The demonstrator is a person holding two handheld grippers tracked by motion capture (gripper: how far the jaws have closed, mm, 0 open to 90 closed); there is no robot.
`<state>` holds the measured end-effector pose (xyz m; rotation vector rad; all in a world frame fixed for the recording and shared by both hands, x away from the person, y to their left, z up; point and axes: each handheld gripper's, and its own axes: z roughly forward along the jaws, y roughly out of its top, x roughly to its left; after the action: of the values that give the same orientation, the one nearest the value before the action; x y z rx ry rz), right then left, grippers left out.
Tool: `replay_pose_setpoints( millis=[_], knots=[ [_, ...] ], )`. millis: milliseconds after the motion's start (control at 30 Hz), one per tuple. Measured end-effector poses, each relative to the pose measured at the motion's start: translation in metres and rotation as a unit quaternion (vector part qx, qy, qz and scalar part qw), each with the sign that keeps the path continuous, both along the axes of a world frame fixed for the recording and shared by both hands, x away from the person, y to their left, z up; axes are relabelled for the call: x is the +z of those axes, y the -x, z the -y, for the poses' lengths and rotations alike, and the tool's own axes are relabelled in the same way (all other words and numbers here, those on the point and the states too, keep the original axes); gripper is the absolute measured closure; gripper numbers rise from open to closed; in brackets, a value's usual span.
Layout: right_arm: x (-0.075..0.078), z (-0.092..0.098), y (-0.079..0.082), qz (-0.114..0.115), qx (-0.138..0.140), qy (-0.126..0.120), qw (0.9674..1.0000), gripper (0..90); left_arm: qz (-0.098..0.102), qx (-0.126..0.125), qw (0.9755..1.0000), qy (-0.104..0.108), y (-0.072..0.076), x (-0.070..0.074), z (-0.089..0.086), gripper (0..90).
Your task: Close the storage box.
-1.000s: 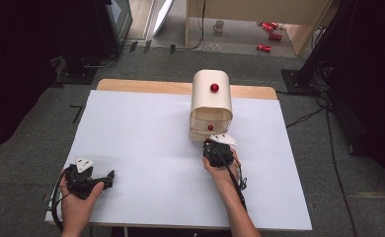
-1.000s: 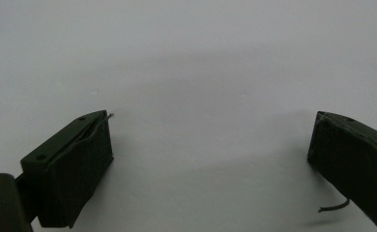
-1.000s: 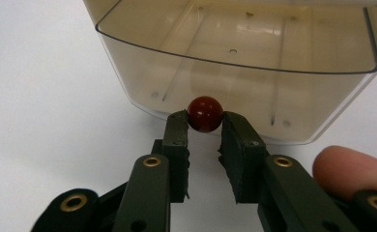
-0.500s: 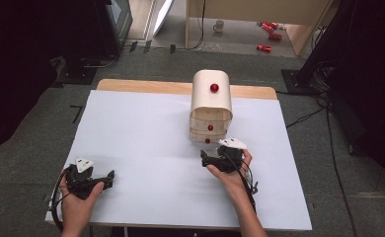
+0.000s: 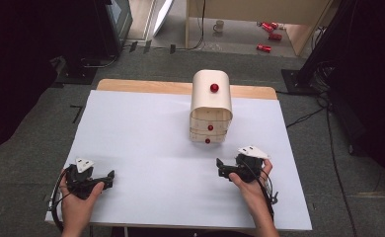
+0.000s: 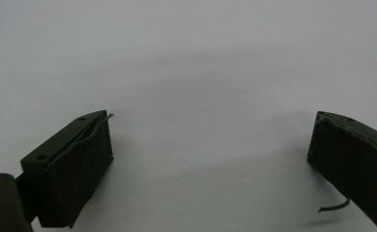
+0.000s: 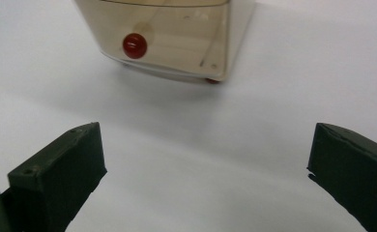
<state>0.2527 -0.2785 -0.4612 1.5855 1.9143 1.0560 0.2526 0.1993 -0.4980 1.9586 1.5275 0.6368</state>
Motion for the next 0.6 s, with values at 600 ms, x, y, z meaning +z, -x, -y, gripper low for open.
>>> replay_pose_setpoints(
  millis=[600],
  knots=[
    [-0.011,0.059,0.033,-0.016,-0.045,0.017,0.9987,0.0,0.001,0.001,1.0,0.0,0.0,0.0,0.0,1.9]
  ],
)
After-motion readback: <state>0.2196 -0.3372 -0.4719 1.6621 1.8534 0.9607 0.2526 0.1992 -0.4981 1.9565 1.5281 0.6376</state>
